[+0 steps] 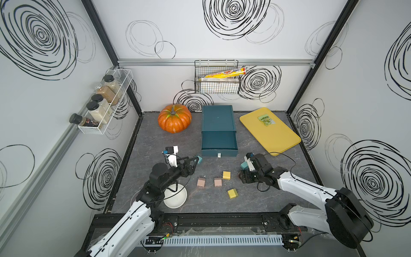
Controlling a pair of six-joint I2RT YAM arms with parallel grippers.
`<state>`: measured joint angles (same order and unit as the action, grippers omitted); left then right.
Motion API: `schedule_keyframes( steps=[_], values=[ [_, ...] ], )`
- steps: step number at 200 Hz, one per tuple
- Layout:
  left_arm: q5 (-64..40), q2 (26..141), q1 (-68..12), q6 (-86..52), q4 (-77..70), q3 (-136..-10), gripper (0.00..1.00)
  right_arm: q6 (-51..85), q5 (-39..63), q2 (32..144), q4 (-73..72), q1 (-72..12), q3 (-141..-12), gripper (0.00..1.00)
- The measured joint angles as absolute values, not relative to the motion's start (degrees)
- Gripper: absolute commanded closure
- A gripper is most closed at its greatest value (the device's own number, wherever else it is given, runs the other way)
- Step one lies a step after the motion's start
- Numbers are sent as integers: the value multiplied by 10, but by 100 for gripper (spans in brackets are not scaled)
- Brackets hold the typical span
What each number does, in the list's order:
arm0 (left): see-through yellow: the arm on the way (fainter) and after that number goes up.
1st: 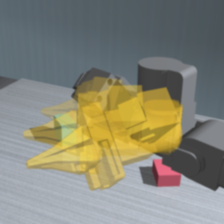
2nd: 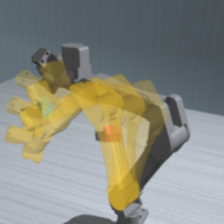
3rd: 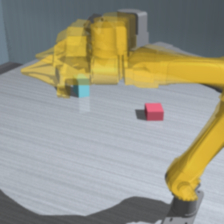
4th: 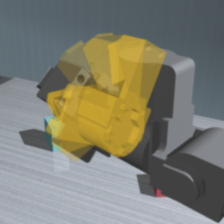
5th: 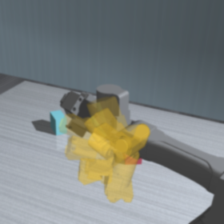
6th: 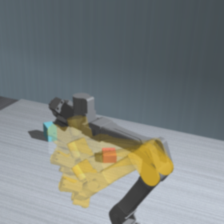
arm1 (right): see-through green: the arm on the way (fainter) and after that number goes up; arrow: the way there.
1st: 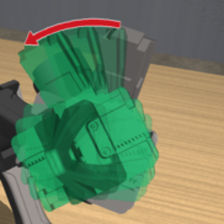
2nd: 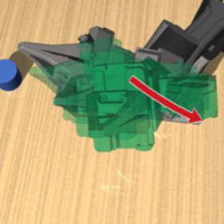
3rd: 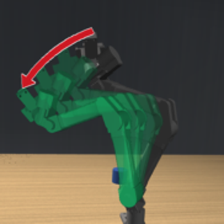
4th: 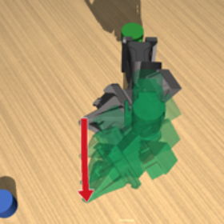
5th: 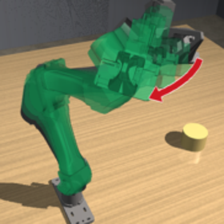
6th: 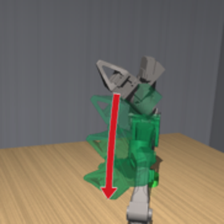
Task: Place the plugs into the drawer by color
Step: Pick up the plug from the center of the board.
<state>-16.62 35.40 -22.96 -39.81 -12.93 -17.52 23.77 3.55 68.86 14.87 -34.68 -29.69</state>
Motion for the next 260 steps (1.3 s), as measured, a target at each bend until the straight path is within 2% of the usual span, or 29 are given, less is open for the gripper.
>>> schedule_keyframes(
  steps=[73, 109, 178, 210, 230, 260],
  values=[
    [-164, 354, -230, -398, -129, -175, 11, 234, 23, 737, 143, -356, -299, 33],
    [-162, 354, -230, -398, -129, -175, 11, 225, 16, 765, 134, -359, -314, 39],
    [-159, 354, -230, -398, -129, -175, 11, 213, 11, 795, 110, -359, -331, 68],
    [-158, 354, -230, -398, -129, -175, 11, 213, 21, 776, 117, -359, -327, 75],
    [-161, 354, -229, -401, -130, -175, 11, 216, 30, 738, 126, -359, -327, 75],
    [-223, 373, -203, -448, -196, -158, 13, 221, 43, 678, 149, -354, -347, 78]
  ],
)
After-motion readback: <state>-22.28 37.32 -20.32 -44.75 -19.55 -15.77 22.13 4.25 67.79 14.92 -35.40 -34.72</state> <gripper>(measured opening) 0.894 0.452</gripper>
